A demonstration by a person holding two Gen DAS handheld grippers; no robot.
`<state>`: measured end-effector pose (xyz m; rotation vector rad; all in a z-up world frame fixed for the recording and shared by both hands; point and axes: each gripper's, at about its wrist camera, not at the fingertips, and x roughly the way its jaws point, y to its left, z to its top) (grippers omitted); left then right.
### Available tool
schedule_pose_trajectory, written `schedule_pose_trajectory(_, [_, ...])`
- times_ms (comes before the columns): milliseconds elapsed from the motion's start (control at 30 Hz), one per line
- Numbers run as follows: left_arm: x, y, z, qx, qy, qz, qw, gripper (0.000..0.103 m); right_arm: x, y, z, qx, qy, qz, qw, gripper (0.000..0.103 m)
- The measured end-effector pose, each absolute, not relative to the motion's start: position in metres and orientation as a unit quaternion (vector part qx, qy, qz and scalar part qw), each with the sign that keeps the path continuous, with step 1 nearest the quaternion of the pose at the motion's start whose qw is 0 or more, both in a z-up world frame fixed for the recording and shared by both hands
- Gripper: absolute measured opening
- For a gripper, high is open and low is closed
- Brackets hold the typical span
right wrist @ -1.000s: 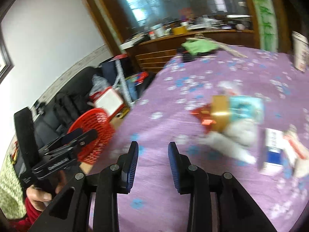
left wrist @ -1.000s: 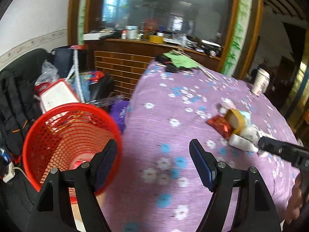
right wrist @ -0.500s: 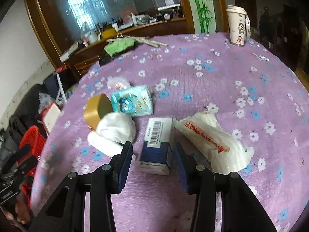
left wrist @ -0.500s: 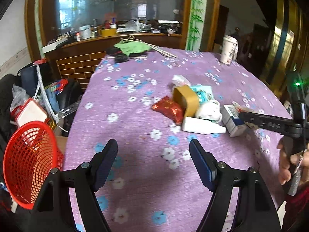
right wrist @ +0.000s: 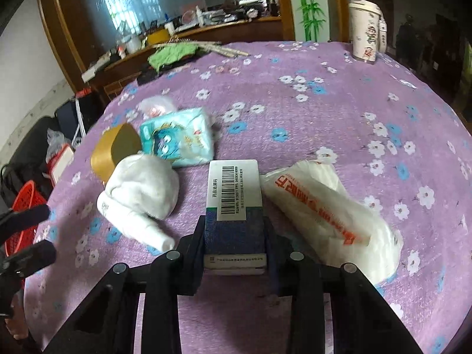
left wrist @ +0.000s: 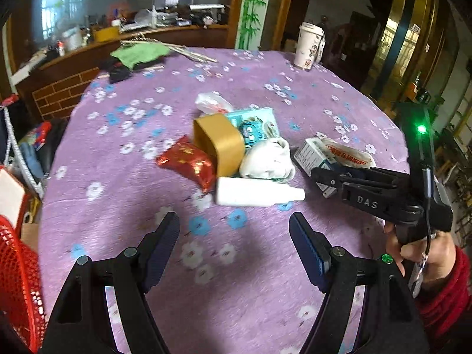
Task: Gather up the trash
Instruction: 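Grasp the blue barcode box with the right tool while the left tool approaches the white spray bottle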
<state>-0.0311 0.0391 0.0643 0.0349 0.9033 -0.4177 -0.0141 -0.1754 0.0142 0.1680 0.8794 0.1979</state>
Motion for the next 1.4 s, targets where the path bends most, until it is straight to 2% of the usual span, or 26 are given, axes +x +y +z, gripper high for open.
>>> schedule_pose_trajectory(133, [-0.012,0.026,0.056,0.007,0.440,-0.222,0.870,0.075,-0.018,-0.188,0.020,0.104,0.392,0.106,0.908,0.036])
schedule_pose_trajectory(467, [0.038,0.015,0.031,-0.030,0.475,-0.266,0.838,0.075,-0.016,-0.197,0.022,0.131,0.388,0.113,0.905,0.036])
schedule_pose_trajectory(667, [0.002,-0.001,0.025,0.027,0.483,-0.318,0.816,0.075,-0.016,-0.202,0.022,0.143,0.388,0.113,0.903,0.036])
schedule_pose_trajectory(833, [-0.036,-0.010,0.034,0.088,0.447,-0.341,0.822,0.075,-0.018,-0.203,0.024,0.144,0.384,0.112,0.905,0.036])
schedule_pose_trajectory(1100, [-0.009,-0.024,0.036,0.075,0.457,-0.302,0.833,0.075,-0.019,-0.209,0.025,0.149,0.379,0.098,0.908,0.036])
schedule_pose_trajectory(1133, [-0.008,-0.028,0.036,0.076,0.458,-0.303,0.832,0.073,-0.018,-0.210,0.025,0.151,0.379,0.097,0.908,0.036])
schedule_pose_trajectory(1233, [-0.007,-0.041,0.028,0.088,0.470,-0.292,0.828,0.047,-0.018,-0.210,0.025,0.152,0.379,0.098,0.908,0.036])
schedule_pose_trajectory(1267, [-0.004,-0.043,0.024,0.084,0.478,-0.284,0.827,0.042,-0.018,-0.211,0.025,0.151,0.379,0.097,0.908,0.036])
schedule_pose_trajectory(1400, [0.000,-0.038,0.017,0.068,0.483,-0.268,0.831,0.037,-0.018,-0.209,0.025,0.146,0.380,0.103,0.908,0.036])
